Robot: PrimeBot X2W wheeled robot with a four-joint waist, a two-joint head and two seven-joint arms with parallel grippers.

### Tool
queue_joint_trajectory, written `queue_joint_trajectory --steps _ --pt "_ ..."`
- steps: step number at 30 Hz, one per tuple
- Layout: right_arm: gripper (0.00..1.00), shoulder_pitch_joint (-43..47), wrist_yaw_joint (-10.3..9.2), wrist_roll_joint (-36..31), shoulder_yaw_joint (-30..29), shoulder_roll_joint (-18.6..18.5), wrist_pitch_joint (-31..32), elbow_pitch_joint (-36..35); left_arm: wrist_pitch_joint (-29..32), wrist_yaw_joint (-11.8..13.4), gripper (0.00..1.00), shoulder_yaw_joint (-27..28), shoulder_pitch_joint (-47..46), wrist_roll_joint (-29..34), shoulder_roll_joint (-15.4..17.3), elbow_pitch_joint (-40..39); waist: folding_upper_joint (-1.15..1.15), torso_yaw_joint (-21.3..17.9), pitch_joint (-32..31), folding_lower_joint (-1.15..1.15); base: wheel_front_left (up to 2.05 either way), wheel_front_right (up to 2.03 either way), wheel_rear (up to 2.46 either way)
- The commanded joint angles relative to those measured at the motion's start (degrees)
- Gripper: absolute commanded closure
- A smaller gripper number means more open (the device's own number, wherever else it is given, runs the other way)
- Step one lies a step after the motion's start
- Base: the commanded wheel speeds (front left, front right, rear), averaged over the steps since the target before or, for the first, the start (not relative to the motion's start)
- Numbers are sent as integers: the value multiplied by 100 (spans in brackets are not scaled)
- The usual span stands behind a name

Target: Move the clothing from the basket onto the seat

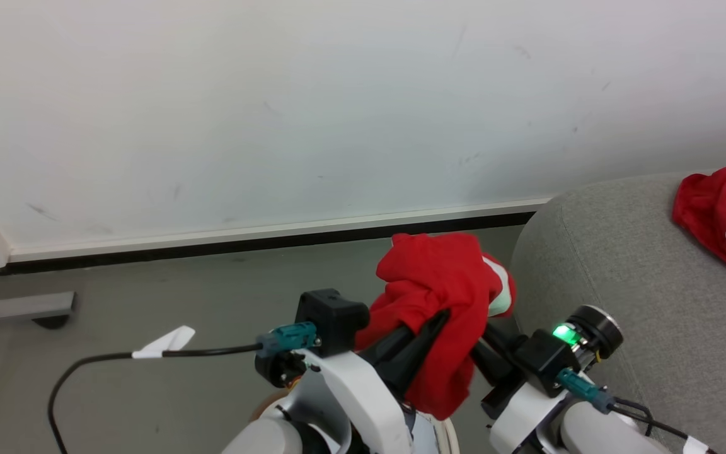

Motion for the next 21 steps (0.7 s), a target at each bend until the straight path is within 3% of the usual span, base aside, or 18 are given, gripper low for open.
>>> queue_joint_trajectory --steps 1,5,7,9,10,11,21 --pt "100 -29 -15 48 -58 -93 4 -44 -44 14 100 39 55 -1 42 43 0 11 -2 0 0 0 0" --pt "100 22 -15 110 -159 -191 4 -129 -144 101 100 105 80 61 94 111 0 4 7 0 0 0 0" --pt "100 55 -15 145 -208 -246 4 -181 -177 116 91 106 88 99 122 162 0 -8 18 0 0 0 0" --pt "100 84 -15 162 -251 -271 5 -240 -218 132 59 127 106 111 135 198 0 -25 29 0 0 0 0" --pt "100 96 -15 177 -285 -281 4 -272 -242 149 18 134 117 130 147 217 0 -37 33 0 0 0 0" --pt "100 105 -15 185 -309 -300 4 -302 -259 168 0 144 129 145 156 230 0 -51 37 0 0 0 0" --pt "100 133 -15 228 -609 -506 5 -525 -598 210 0 99 238 285 157 409 0 -158 77 0 0 0 0"
